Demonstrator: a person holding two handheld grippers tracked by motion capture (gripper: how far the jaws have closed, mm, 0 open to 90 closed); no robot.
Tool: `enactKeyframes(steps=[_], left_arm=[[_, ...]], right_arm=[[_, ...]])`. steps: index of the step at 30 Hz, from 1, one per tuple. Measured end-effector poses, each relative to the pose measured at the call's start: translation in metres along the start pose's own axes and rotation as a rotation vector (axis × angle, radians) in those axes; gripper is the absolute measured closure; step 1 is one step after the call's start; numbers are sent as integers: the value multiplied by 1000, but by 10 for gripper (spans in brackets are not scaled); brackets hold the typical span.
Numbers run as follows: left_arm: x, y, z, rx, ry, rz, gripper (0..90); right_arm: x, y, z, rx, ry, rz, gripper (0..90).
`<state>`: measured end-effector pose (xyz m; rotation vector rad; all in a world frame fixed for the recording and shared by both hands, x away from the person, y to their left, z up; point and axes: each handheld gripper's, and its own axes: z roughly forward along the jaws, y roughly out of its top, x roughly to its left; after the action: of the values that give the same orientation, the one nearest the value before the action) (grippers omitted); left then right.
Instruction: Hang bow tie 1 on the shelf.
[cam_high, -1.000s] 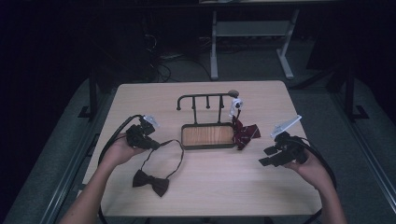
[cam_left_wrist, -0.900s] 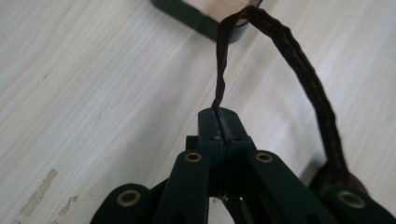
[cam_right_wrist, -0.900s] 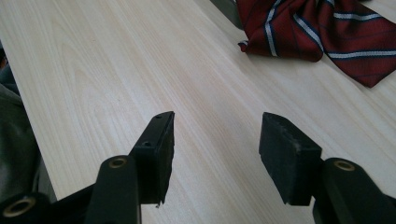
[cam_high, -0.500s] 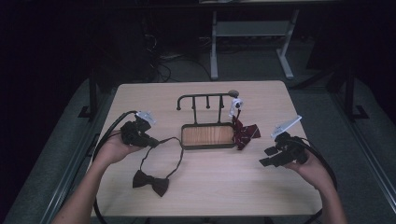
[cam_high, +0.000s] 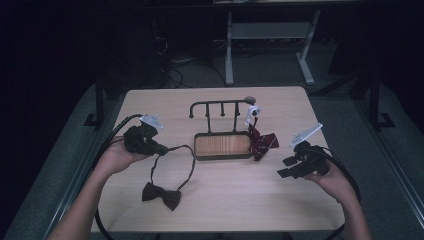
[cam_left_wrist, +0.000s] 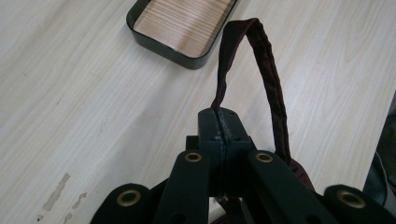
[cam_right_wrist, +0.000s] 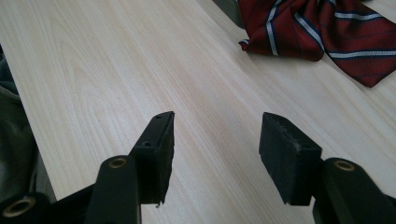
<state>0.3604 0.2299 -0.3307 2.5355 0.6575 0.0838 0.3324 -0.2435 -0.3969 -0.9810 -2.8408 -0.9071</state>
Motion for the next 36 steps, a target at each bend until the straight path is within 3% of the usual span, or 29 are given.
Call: enactKeyframes(steps=[17,36], left_arm=[[-6,19,-22,-26,27,31,898],[-4,44,-26,-33,43,49,899]], right_arm=[[0,-1,-1,-5,5,-4,453],[-2,-3,-2,-5,10,-7,456]])
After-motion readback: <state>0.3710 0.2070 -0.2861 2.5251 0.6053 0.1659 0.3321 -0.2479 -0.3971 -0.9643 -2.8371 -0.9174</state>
